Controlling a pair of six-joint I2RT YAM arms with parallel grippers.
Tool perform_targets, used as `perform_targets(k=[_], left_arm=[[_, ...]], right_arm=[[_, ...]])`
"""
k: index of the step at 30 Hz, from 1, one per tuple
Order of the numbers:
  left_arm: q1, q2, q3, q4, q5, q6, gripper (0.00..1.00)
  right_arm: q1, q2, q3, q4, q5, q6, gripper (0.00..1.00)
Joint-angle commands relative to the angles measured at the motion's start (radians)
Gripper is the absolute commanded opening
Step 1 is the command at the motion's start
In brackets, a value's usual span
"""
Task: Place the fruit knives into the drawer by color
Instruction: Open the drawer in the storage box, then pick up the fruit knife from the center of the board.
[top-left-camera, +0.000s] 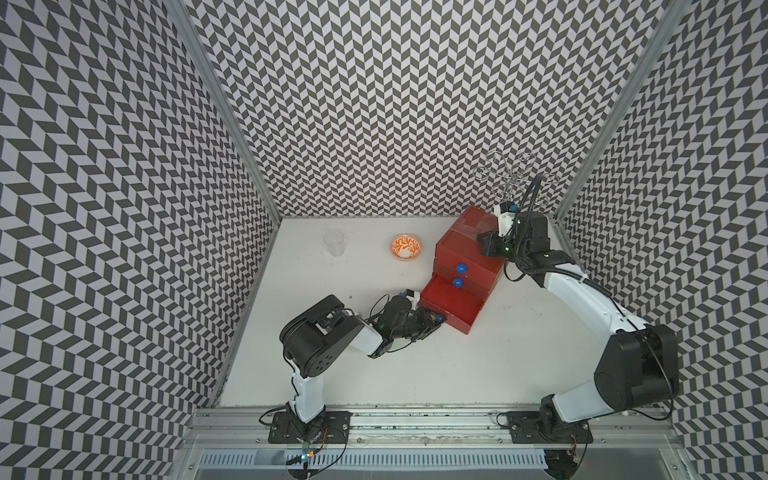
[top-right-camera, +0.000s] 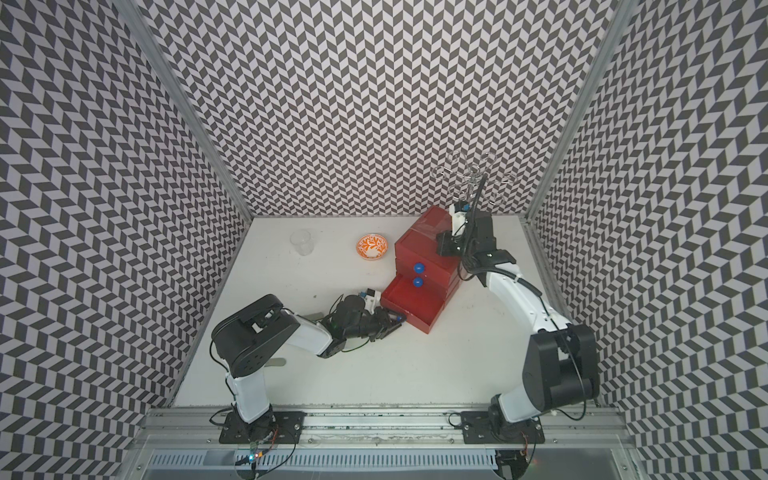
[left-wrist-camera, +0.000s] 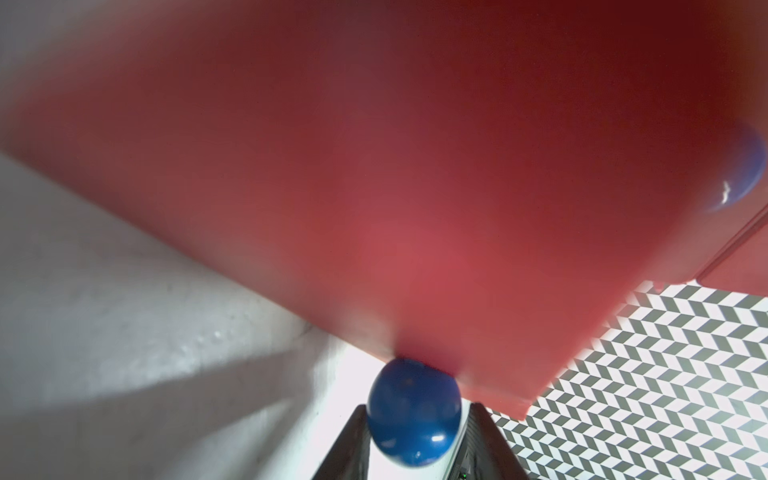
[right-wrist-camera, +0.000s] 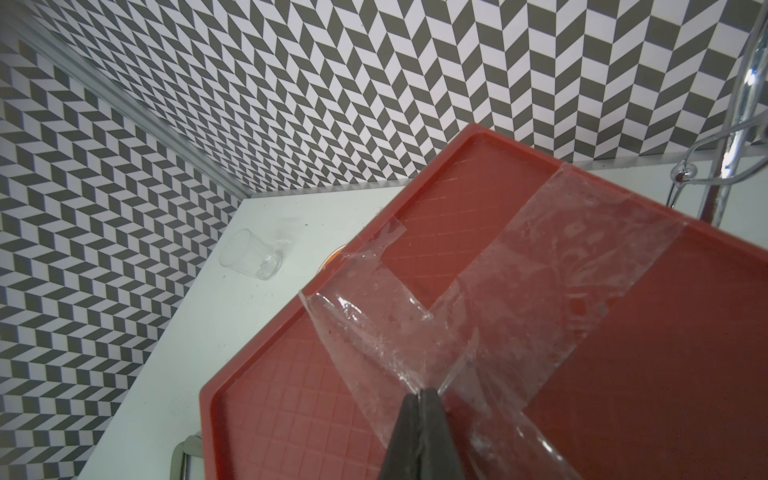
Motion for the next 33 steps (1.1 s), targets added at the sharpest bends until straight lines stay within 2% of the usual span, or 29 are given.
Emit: perform_targets(k=[1,21,27,33], left_arm=[[-0.011,-0.052,0.012,-0.124,-0.028,0.045,0.4],[-0.014,-0.399,0.128,-0.83,-0.213,0.266,0.41],[-0.003,-0.456,0.166,-1.044,-0.276,0.263,0.41],[0.084,-0.447,0.221,-1.293,-0.337,0.258,0.41]], right_arm=[[-0.005,0.068,-0.073,-0.283,0.029,0.002,0.01],[-0.003,0.072,-0.094,-0.265,0.022,0.009,0.01],[-0.004,0.077,-0.081,-0.269,0.019,0.0,0.01],[-0.004,0.076,-0.077,-0.267,0.016,-0.002,0.01]])
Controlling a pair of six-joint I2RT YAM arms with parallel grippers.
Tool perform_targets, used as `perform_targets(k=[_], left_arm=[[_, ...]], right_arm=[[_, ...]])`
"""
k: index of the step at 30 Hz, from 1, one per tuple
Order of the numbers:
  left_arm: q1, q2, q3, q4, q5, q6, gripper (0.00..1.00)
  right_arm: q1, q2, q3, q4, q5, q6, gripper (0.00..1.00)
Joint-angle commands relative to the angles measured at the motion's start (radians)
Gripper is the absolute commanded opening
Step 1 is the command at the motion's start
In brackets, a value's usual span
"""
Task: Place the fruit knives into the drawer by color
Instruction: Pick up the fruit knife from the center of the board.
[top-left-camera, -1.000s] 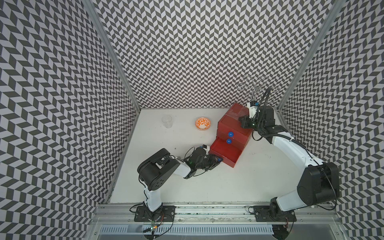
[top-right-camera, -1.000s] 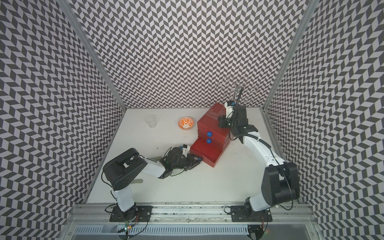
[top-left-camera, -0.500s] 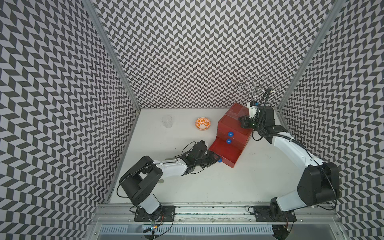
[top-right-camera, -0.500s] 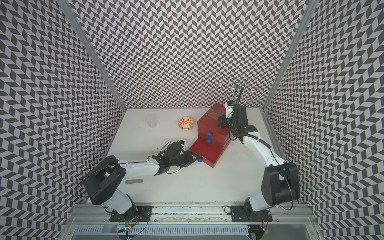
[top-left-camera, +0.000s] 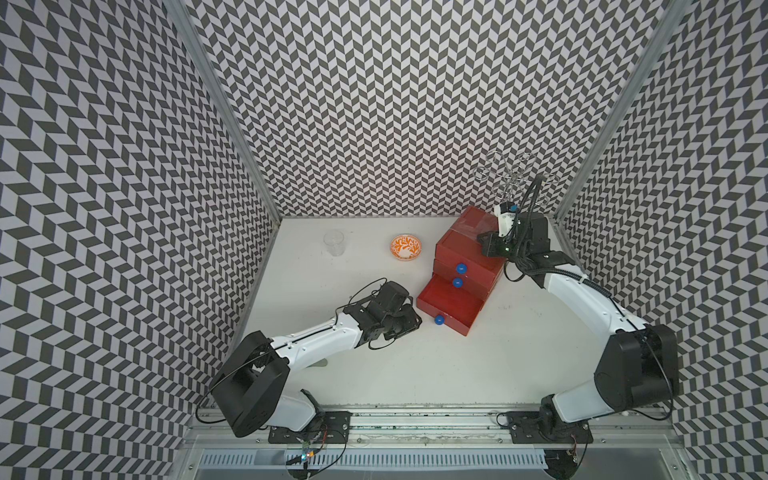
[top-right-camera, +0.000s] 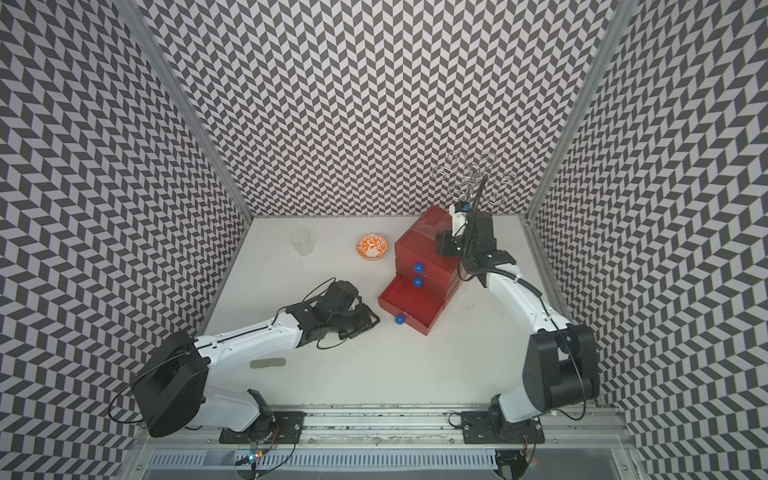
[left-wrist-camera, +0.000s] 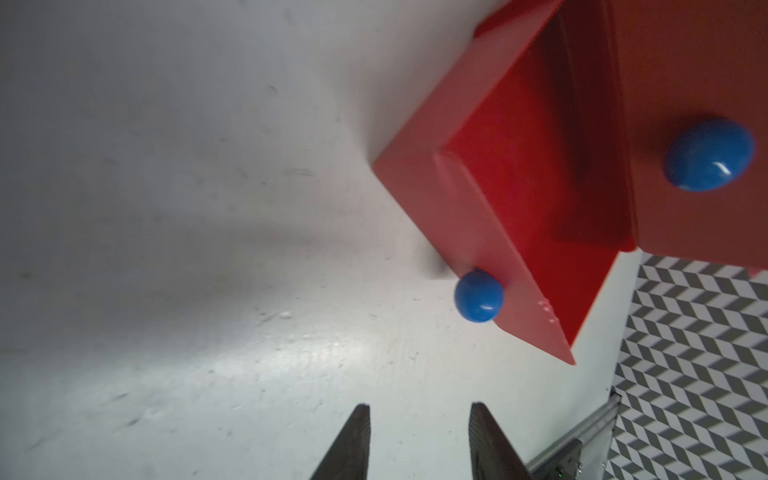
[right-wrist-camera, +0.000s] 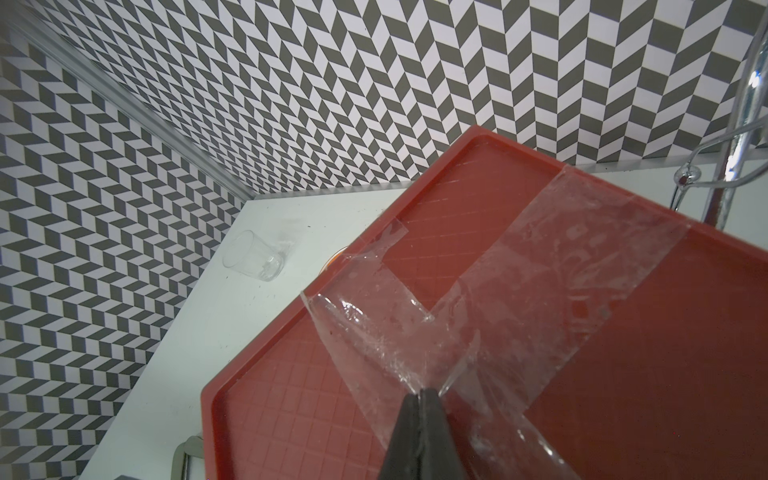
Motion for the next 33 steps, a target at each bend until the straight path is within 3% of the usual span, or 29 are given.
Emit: perform_targets(k=[1,8,17,33], left_arm=[[0.068,0.003,0.048,-0.211,-0.067,0.042,0.41],[0.221,0.036,0.098,-0.364,-0.107,0.141,0.4],[0.341,0.044,0.123,-0.518,-0.158,0.188,0.38],[0.53,-0.015,0.058,-0.57,-0.167,0.231,0.37]], right_arm=[[-0.004,0.078,-0.066,-0.287,0.025,-0.003,0.01],[-0.002,0.076,-0.077,-0.281,0.025,-0.002,0.01],[-0.003,0.077,-0.094,-0.269,0.018,-0.003,0.01],[-0.001,0.079,-0.116,-0.246,-0.004,-0.004,0.01]])
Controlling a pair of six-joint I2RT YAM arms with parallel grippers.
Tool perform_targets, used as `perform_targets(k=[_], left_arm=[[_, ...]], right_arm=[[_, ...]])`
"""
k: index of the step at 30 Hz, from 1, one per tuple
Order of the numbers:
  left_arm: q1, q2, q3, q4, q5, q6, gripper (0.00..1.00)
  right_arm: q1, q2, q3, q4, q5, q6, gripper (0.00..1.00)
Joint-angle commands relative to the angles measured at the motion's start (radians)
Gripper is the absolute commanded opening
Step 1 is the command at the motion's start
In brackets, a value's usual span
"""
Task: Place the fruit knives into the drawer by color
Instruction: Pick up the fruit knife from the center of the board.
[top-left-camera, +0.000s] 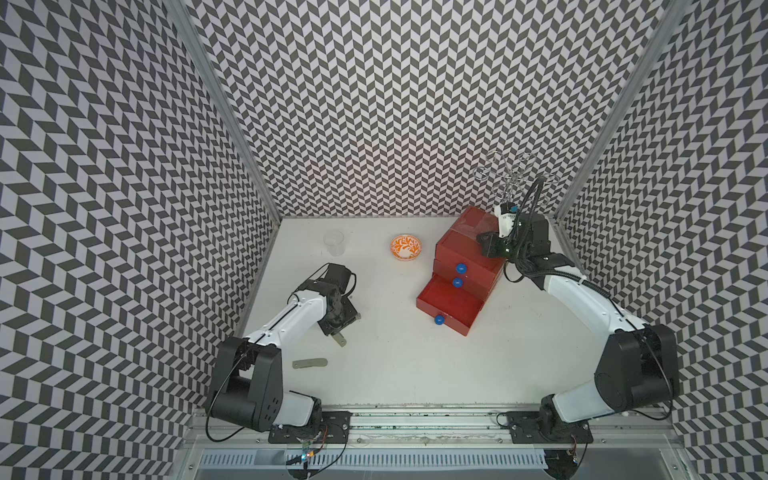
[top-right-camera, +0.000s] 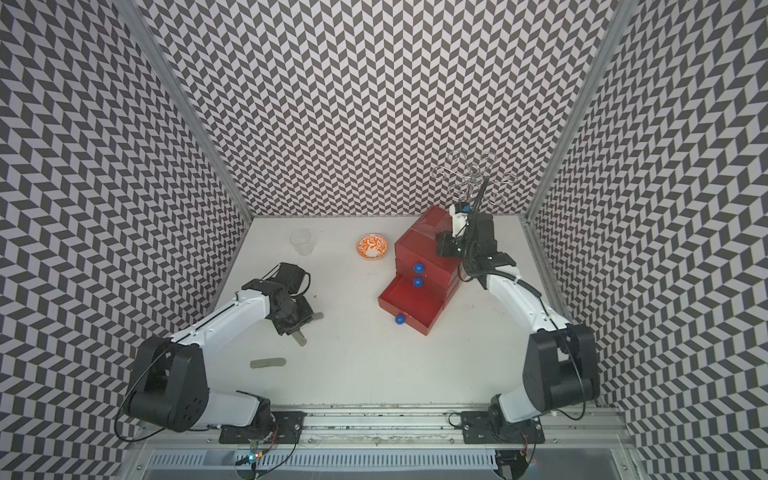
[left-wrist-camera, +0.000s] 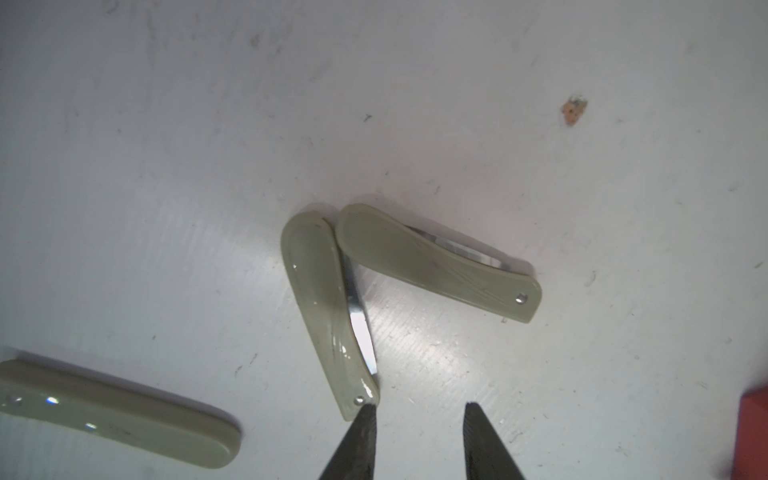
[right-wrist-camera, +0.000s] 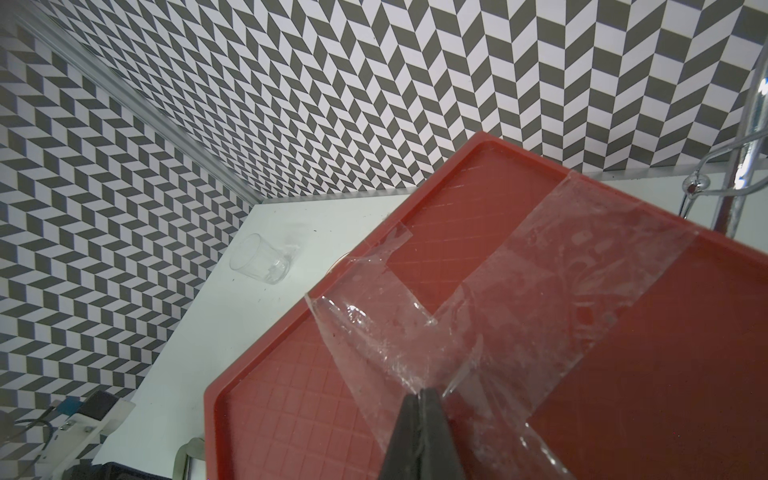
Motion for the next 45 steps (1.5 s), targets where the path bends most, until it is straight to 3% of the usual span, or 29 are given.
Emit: perform_targets(k=[1,15,45], left_arm=[[0.03,-0.007,-0.018,-0.028,-0.021,0.029,0.37],[0.12,0.046,-0.099,0.056,-0.023,0.06,0.37],[0.125,0.117,-0.104,0.108,-0.012,0.094,0.37]], right_arm=[[-0.001,0.079,-0.086,-0.3,0.021,-0.005,0.01],[-0.003,0.085,-0.087,-0.298,0.021,-0.005,0.01],[-0.002,0.093,-0.076,-0.303,0.03,-0.005,0.01]])
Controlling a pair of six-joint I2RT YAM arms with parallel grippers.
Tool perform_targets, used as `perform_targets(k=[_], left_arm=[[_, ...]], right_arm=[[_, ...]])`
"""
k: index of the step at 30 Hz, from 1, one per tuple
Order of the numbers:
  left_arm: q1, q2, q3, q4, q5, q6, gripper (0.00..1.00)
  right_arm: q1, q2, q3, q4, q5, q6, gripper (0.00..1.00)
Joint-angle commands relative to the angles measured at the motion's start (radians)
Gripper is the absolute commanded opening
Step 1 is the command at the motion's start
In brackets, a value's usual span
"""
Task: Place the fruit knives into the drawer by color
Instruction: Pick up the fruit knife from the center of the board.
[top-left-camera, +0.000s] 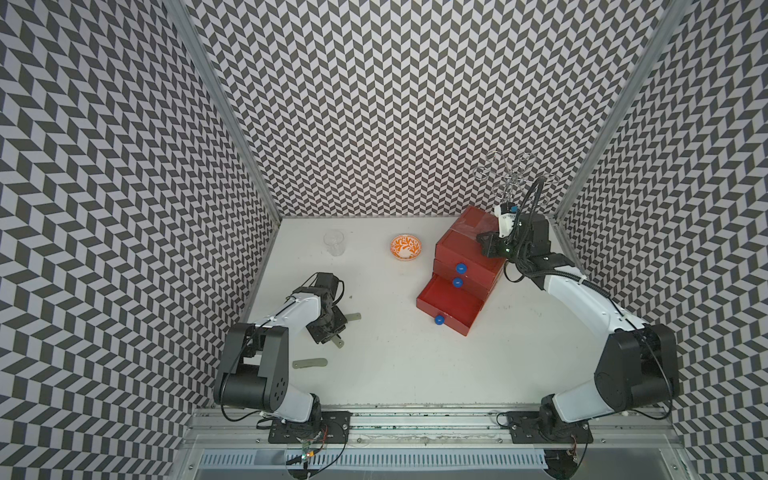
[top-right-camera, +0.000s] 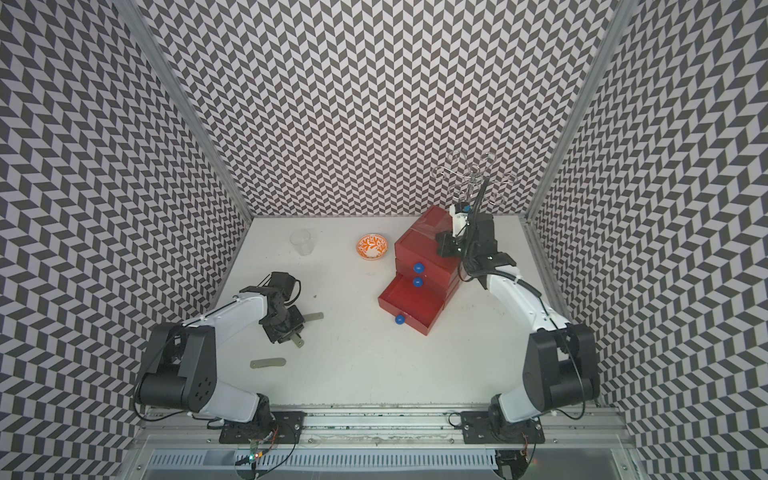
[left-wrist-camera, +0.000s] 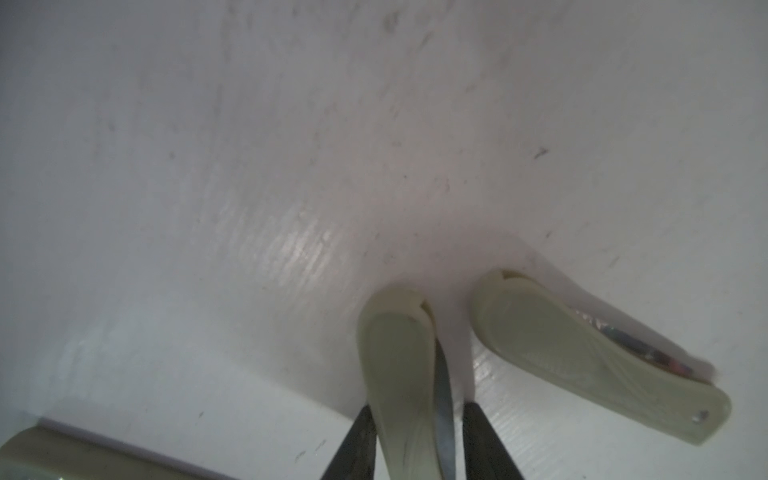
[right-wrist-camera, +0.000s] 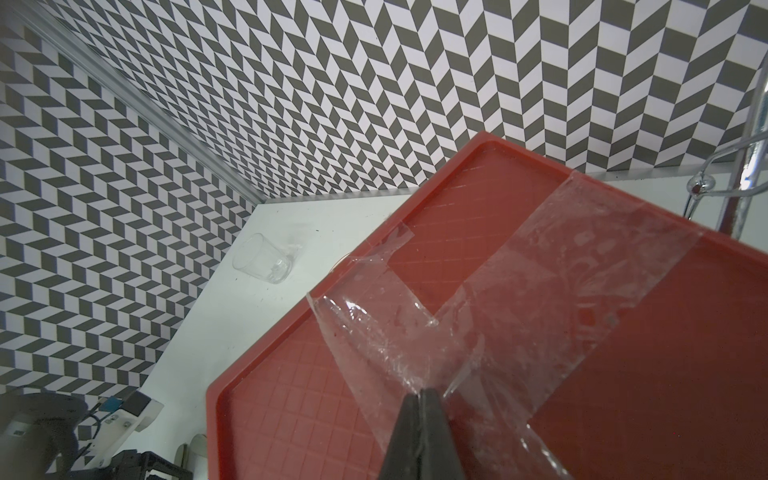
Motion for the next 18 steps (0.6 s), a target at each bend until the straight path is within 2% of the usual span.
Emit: perform_targets(k=[1,11,18], left_arm=[[0.008,0.031,-0.012,0.013,-0.001,0.016,0.36],[0.009,0.046,-0.015,0.02,0.003,0.025,0.34],[0.009,0.06,-0.015,0.03,0.015,0.034,0.21]], right_arm=[[-0.001,0.091,-0.076,-0.308,0.038,-0.004,0.01],[-0.003,0.094,-0.066,-0.31,0.038,-0.005,0.01],[-0.001,0.095,-0.063,-0.314,0.038,-0.006,0.01]])
